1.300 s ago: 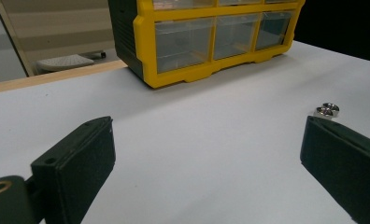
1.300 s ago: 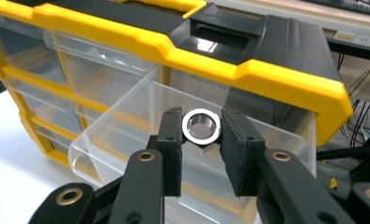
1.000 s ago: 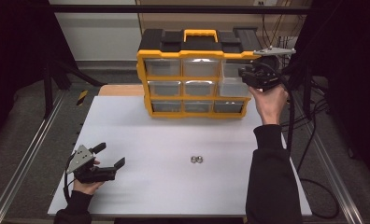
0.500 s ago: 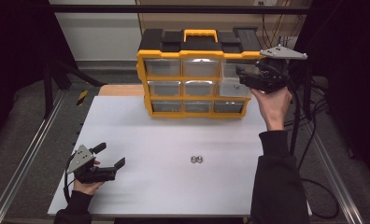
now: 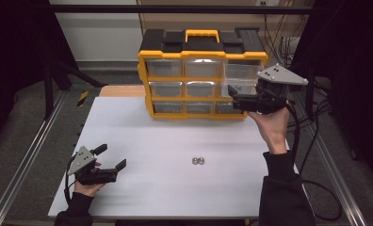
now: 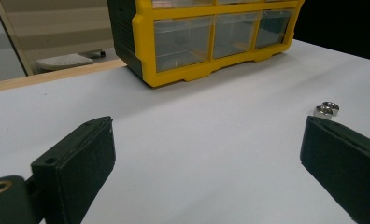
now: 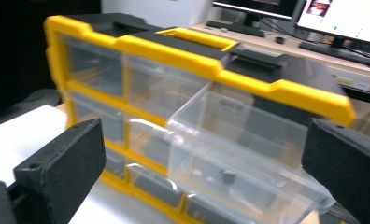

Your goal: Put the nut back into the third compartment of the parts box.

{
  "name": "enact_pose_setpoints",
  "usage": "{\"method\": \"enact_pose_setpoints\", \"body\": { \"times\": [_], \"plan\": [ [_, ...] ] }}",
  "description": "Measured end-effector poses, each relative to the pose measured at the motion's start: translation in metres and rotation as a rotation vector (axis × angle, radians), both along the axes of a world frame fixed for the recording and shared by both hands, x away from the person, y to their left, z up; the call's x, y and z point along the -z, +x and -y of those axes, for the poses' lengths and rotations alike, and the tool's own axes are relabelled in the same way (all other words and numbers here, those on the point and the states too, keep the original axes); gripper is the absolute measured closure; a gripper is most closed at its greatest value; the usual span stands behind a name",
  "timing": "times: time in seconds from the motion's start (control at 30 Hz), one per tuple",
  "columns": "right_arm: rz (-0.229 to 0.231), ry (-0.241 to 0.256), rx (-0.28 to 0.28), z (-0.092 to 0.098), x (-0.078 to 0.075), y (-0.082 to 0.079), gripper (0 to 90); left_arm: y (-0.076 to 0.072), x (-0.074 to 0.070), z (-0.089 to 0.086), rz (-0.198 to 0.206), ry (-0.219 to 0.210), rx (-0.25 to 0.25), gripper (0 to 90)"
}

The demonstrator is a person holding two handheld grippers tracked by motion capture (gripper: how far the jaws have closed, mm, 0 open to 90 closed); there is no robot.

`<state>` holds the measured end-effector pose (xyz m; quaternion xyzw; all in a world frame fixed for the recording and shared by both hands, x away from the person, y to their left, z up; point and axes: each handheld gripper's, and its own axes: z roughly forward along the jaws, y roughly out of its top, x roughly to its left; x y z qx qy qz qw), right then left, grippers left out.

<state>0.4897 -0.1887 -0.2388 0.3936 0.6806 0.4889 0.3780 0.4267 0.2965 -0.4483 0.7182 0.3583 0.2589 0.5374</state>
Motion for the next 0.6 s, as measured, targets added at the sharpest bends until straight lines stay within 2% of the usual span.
{"method": "enact_pose_setpoints", "body": {
  "times": [0.13, 0.17, 0.27, 0.37, 0.47, 0.53, 0.6],
  "plan": [
    [0.010, 0.025, -0.026, 0.000, 0.010, -0.009, 0.2, 0.000, 0.000, 0.000, 0.000, -0.002, 0.000, 3.2],
    [0.007, 0.029, -0.034, -0.001, 0.018, -0.013, 0.2, 0.000, 0.000, 0.000, -0.001, 0.000, 0.000, 3.2],
    [0.001, 0.032, -0.037, -0.001, 0.027, -0.017, 0.2, 0.000, 0.000, 0.000, 0.000, 0.002, 0.001, 3.2],
    [-0.006, 0.043, -0.050, -0.002, 0.044, -0.025, 0.2, 0.000, 0.000, 0.000, -0.002, 0.000, 0.000, 3.2],
    [-0.014, 0.036, -0.057, -0.003, 0.053, -0.029, 0.2, 0.000, 0.001, 0.001, -0.003, 0.001, 0.000, 3.2],
    [-0.031, 0.045, -0.079, -0.004, 0.065, -0.033, 0.2, 0.000, 0.001, 0.001, -0.003, 0.002, 0.000, 3.2],
    [-0.036, 0.046, -0.081, -0.005, 0.068, -0.035, 0.2, 0.000, 0.001, 0.001, -0.003, 0.001, 0.001, 3.2]
  ]
}}
